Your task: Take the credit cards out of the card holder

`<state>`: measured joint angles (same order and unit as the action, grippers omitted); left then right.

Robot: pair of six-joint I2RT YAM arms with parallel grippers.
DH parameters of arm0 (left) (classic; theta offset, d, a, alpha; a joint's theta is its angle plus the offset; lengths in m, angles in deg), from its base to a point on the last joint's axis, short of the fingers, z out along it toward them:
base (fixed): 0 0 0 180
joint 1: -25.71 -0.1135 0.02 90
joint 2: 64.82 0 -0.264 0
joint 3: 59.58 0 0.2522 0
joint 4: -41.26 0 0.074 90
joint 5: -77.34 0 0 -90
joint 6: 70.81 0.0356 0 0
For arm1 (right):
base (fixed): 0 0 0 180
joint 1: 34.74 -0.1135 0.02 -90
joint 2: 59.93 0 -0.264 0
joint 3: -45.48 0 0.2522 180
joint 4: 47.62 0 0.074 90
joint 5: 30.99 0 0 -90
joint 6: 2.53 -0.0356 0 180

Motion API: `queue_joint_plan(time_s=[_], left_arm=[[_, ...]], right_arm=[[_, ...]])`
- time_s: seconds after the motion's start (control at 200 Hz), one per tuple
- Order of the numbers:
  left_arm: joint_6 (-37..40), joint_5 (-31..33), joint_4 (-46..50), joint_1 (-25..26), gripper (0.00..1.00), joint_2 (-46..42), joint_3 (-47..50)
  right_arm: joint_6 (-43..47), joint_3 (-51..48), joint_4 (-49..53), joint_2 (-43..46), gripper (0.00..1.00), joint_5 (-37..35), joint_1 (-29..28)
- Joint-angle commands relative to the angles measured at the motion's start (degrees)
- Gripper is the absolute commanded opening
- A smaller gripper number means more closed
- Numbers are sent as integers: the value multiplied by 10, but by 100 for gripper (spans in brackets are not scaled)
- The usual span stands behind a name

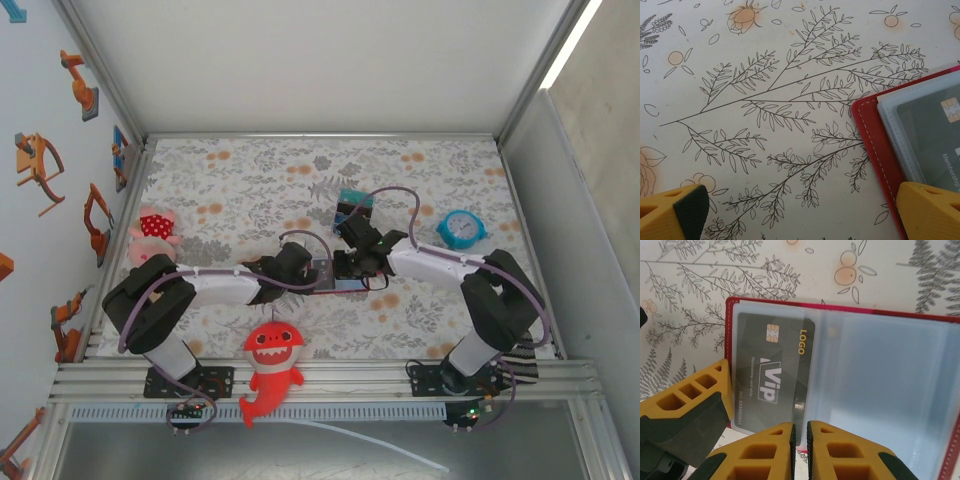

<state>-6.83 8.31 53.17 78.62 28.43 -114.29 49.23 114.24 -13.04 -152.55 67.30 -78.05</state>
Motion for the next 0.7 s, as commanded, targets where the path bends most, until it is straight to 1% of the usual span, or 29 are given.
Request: queue_joint_plan(time_s=[0.0, 0.12, 0.205, 0.305, 0.511, 0.696], left_arm=[[4, -8, 6, 3, 97, 5, -14], [4, -5, 11, 3, 97, 6, -15], [5, -1, 17, 3, 97, 7, -15], [4, 2, 24, 3, 97, 8, -15], [5, 5, 29, 3, 97, 10, -16], [4, 6, 31, 4, 97, 15, -21]], right_arm=[[-14, -10, -16, -13, 15, 20, 2], [-20, -10, -22, -29, 18, 28, 2], [-24, -12, -30, -38, 23, 32, 3], [-30, -16, -40, -43, 24, 40, 7], [-37, -30, -59, -44, 23, 51, 15], [-39, -37, -75, -48, 18, 63, 16]])
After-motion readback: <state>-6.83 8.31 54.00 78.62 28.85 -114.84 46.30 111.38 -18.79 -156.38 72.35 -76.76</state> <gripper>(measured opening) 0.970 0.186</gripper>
